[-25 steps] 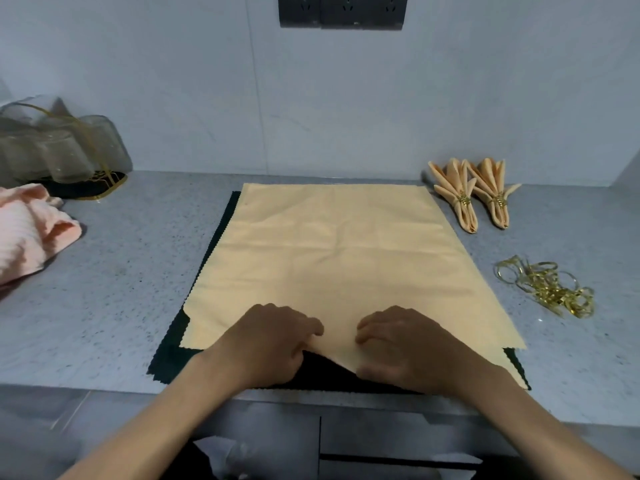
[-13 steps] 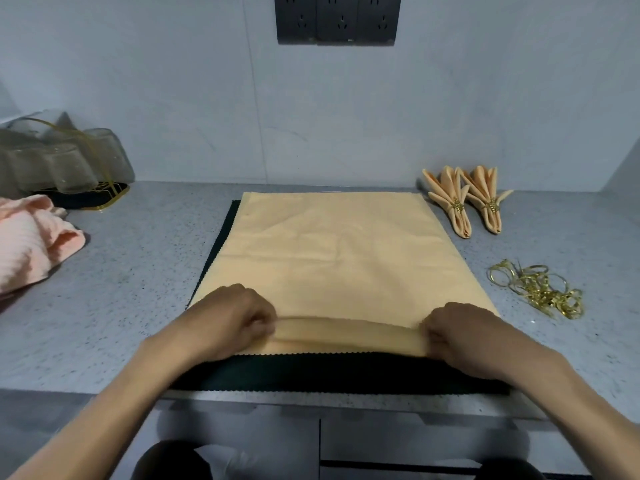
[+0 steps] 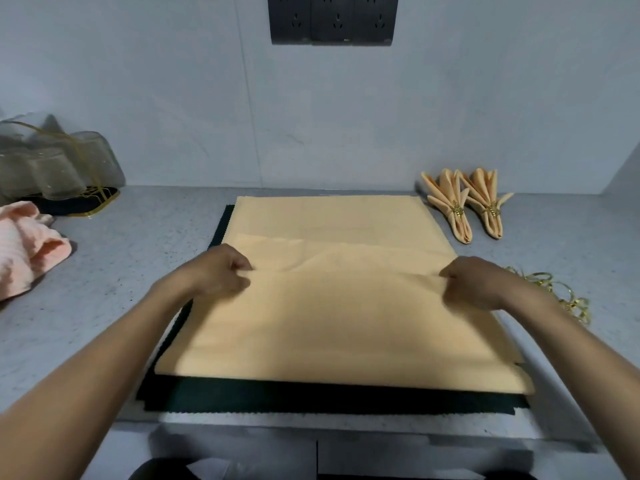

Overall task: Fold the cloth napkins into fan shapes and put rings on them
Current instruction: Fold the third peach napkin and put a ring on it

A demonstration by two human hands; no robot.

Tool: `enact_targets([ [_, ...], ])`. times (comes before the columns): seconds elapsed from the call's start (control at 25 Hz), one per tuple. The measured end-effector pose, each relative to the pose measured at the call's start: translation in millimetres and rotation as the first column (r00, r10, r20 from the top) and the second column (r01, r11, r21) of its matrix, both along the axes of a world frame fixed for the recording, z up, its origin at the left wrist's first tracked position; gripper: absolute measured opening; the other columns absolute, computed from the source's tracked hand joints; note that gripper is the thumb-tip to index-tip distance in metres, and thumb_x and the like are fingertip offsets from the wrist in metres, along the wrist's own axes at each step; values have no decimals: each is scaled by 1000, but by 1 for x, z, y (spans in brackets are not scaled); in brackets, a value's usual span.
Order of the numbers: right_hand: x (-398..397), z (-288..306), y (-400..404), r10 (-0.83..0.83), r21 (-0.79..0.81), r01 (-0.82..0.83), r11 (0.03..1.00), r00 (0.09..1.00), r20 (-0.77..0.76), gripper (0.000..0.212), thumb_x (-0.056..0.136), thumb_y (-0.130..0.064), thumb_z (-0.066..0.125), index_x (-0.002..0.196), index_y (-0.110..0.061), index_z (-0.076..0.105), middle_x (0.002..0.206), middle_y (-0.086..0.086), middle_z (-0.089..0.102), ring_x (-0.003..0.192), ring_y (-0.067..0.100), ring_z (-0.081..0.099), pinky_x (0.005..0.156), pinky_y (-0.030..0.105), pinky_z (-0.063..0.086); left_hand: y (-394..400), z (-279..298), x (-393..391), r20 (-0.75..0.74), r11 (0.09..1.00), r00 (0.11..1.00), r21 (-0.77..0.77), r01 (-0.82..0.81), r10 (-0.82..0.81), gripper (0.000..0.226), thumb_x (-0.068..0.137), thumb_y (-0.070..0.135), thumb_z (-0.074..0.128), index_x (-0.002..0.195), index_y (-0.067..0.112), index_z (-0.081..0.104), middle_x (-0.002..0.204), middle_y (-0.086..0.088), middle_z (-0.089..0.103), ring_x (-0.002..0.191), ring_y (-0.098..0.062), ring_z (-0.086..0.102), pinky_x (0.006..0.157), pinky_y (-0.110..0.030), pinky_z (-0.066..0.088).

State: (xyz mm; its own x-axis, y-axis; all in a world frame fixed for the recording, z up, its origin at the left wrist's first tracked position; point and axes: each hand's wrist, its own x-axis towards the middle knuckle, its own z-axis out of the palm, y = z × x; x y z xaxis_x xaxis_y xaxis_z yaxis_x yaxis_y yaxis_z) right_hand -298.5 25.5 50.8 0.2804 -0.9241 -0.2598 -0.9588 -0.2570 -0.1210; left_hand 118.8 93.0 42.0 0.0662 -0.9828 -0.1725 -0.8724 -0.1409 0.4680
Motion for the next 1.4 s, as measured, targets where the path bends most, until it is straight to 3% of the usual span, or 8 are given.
enact_targets([
  [0.2,20,-14,-15,68,-419,-49,907,997,31,40,92,-41,61,129,-28,56,132,-3,58,118,25,52,91,40,42,-16,-2,-23,137,933,990,-351,85,-38,28,88,33,68,116,27,66,122,12,63,114,-14,56,92,-32,45],
  [0.4,45,-30,89,541,-99,-532,841,824,170,60,84,-63,46,138,-40,48,142,-32,38,128,-9,35,104,18,30,62,-24,-55,172,807,800,-45,589,-574,64,73,61,38,132,43,54,136,33,45,128,12,35,108,-16,29],
  [0.52,45,-45,99,561,-246,-530,812,825,74,41,83,-37,39,111,-28,68,122,-15,66,108,11,64,84,30,54,74,-36,-51,245,854,845,-100,511,-476,61,74,48,25,120,36,64,121,18,66,114,-7,59,96,-33,47],
  [0.72,28,-22,98,389,-212,-395,894,918,-69,36,91,-31,36,109,-27,67,111,-11,67,105,15,60,89,34,47,90,-16,-79,349,816,776,-51,576,-525,50,82,45,18,101,30,61,92,9,70,82,-11,60,76,-32,47],
  [0.88,23,7,88,244,92,-254,963,964,108,32,90,-22,48,108,-39,69,105,-23,58,102,3,55,86,19,44,78,2,-85,72,904,904,102,415,-422,37,94,59,46,116,37,66,114,22,65,106,-1,57,96,-29,45],
  [1.04,37,-11,20,223,-136,-211,968,971,84,42,90,-11,46,123,-31,62,124,-5,62,114,19,54,89,34,46,14,-9,-44,411,955,862,141,262,-297,47,93,47,55,136,31,48,141,13,46,127,-15,44,104,-37,40],
  [1.16,40,-31,-20,228,-175,-244,954,968,-107,41,83,-17,50,122,-29,51,122,-5,57,107,23,50,86,37,43,-12,-13,-3,210,970,958,187,156,-195,51,81,45,72,128,41,52,130,16,50,124,-9,48,104,-31,41],
  [1.4,26,-35,-54,186,-135,-175,975,980,73,26,74,-31,61,96,-35,47,95,-12,48,87,12,45,64,25,28,-17,-26,37,-237,1000,971,-8,17,-19,16,85,16,76,73,25,72,84,-4,68,60,-3,56,63,-19,45],
])
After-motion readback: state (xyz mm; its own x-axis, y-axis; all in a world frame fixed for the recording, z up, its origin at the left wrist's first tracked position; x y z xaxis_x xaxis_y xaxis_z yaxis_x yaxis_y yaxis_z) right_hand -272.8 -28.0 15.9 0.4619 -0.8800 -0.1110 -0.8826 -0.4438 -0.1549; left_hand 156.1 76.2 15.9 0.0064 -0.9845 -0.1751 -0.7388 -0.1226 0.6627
